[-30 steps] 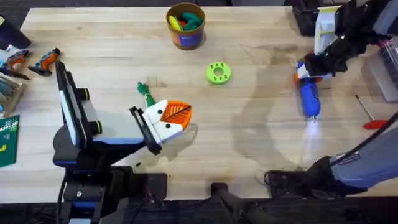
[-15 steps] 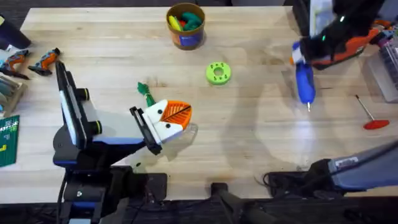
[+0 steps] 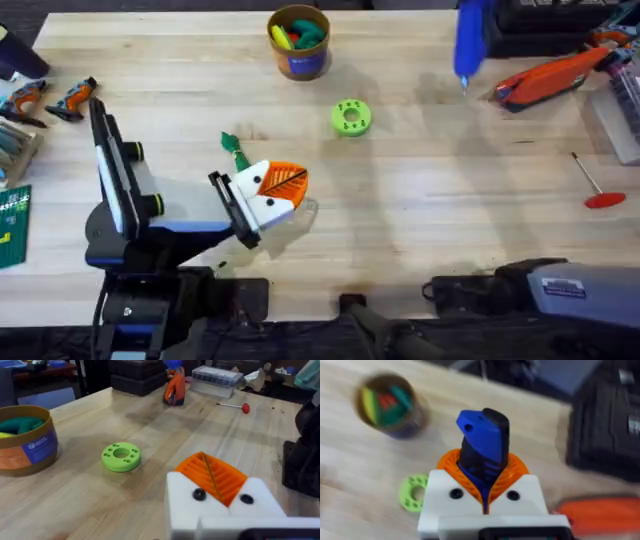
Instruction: Pick up the gripper from the table and insert it into the empty holder that is missing its gripper. Then pick up a screw, insert it into the mounting hole, and use the screwdriver to tighten it. Finally, clean up the table by picking up the vegetable and placing it into the bucket.
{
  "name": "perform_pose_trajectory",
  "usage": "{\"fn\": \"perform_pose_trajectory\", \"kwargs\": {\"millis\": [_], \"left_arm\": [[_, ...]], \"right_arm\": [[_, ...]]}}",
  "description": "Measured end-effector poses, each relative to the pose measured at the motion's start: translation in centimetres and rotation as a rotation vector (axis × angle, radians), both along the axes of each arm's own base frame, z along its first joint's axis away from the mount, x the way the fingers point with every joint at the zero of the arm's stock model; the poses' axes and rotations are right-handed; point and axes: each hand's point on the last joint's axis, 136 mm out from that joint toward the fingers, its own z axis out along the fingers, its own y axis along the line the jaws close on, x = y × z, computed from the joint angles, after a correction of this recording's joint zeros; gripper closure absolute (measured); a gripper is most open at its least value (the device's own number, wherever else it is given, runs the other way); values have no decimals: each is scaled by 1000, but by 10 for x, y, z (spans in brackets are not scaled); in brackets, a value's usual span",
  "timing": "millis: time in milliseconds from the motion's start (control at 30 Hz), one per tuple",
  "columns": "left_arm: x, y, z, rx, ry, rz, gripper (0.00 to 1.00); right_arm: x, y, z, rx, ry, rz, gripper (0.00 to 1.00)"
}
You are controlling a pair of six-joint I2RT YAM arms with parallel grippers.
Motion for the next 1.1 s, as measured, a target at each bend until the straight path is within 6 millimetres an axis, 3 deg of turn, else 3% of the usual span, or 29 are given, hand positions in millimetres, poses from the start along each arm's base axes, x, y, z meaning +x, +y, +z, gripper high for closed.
{"fn": "perform_pose_trajectory", "kwargs": {"millis": [133,267,533,700,933,1100], "left_arm": [[0,0,0,0,0,0,993],[0,0,0,0,0,0,993],[0,0,0,0,0,0,993],[0,0,0,0,0,0,993],[0,0,0,0,0,0,993],[0,0,0,0,0,0,993]], "right_arm": [[-1,33,59,122,-184,99,975],[-20,60,104,248,-294,209,975],[-62,95,159,423,-403,451,975],[-74,110,163,496,-409,548,975],[-83,135,134,605,-395,622,975],[-103,155,129,692,-464,747,976]]}}
